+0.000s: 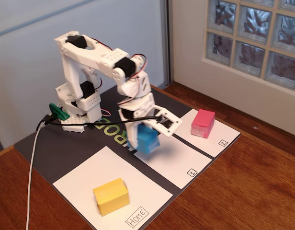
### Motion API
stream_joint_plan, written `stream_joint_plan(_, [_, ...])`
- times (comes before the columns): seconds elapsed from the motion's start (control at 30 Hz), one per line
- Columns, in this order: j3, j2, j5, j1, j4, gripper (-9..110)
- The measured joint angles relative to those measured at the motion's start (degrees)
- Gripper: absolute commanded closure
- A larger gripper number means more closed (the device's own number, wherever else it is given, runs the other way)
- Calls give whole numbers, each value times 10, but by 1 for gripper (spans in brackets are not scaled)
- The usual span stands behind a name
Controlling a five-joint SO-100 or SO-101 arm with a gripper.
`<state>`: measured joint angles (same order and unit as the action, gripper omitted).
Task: Move box blue to zone 1
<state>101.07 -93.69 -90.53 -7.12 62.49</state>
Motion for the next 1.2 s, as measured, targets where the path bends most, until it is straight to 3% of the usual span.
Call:
stream_joint_plan(0.43, [-146, 168, -26, -40, -11, 102])
stream_joint_plan(1.2, [-178, 278, -117, -87, -58, 102])
